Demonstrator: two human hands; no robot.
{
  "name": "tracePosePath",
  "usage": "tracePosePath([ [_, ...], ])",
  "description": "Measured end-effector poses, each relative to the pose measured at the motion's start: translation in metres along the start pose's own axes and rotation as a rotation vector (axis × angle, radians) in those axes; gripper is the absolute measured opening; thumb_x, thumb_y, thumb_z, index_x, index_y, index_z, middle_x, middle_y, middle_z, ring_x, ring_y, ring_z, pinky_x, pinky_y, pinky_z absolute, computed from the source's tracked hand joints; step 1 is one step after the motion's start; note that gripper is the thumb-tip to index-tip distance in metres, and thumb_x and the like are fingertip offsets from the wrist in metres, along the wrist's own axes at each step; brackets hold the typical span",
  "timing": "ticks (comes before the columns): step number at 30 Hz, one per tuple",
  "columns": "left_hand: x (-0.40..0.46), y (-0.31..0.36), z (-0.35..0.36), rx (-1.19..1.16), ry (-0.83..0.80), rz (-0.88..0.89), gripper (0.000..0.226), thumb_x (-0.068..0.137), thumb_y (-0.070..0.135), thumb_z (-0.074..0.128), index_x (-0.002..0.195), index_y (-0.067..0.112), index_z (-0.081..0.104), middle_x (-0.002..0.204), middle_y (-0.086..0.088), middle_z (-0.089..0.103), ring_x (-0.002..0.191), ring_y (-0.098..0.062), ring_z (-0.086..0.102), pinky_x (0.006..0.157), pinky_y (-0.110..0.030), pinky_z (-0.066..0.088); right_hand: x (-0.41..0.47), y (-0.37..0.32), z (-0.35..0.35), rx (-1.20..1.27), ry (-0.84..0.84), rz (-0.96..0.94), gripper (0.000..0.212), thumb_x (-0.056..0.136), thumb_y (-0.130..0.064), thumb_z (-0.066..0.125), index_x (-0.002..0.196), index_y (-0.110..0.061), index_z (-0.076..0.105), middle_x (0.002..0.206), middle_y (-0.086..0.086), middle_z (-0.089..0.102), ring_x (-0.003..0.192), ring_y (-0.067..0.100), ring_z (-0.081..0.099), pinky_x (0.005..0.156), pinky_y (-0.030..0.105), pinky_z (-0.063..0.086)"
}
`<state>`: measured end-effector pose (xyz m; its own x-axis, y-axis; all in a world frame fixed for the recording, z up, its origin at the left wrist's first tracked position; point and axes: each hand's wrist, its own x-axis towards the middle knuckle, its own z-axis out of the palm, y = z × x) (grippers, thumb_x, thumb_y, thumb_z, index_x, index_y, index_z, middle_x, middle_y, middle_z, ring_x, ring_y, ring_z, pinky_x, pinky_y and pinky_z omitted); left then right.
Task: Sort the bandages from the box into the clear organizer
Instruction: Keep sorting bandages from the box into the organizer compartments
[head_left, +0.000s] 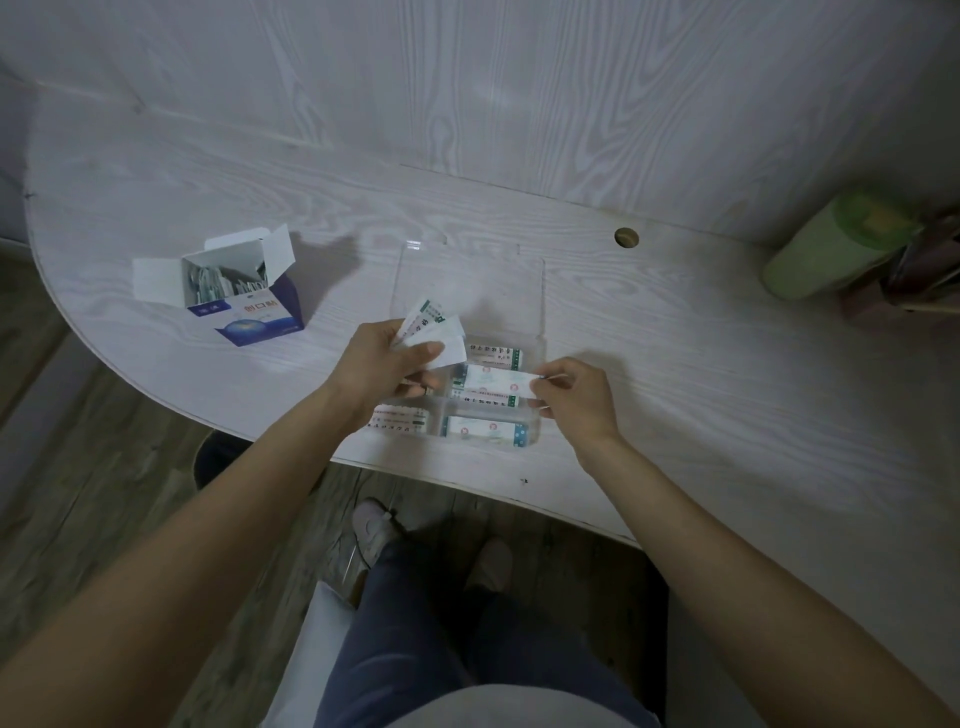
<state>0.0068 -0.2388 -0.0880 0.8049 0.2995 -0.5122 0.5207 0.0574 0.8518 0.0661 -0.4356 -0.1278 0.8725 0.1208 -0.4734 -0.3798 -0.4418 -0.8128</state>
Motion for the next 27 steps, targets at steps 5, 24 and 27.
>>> tracePosePath([
  [5,-0.004,-0.008,0.003,0.002,-0.010,0.002,0.003,0.091,0.007,0.060,0.094,0.008,0.061,0.064,-0.003,0.065,0.049,-0.007,0.061,0.046,-0.017,0.049,-0.005,0.008,0.005,-0.128,-0.110,0.000,0.015,0.086,0.002,0.060,0.083,-0.013,0.062,0.088,0.006,0.066,0.063,0.008,0.065,0.057,0.019,0.053],
  [24,-0.013,-0.021,0.004,-0.024,-0.004,0.002,0.006,0.091,0.007,0.060,0.090,0.013,0.061,0.065,-0.004,0.068,0.053,-0.009,0.064,0.045,-0.017,0.049,-0.021,0.014,0.032,-1.219,-0.069,-0.528,0.016,0.093,-0.004,0.049,0.102,-0.010,0.060,0.107,0.006,0.058,0.094,0.023,0.055,0.060,0.029,0.030],
  [27,-0.012,-0.020,0.004,-0.014,-0.003,-0.001,0.006,0.091,0.008,0.060,0.090,0.014,0.060,0.074,-0.008,0.067,0.054,-0.009,0.065,0.047,-0.017,0.050,-0.019,0.015,0.033,-1.258,-0.070,-0.513,0.018,0.092,-0.005,0.053,0.107,-0.010,0.062,0.114,0.007,0.054,0.097,0.023,0.054,0.059,0.029,0.031],
])
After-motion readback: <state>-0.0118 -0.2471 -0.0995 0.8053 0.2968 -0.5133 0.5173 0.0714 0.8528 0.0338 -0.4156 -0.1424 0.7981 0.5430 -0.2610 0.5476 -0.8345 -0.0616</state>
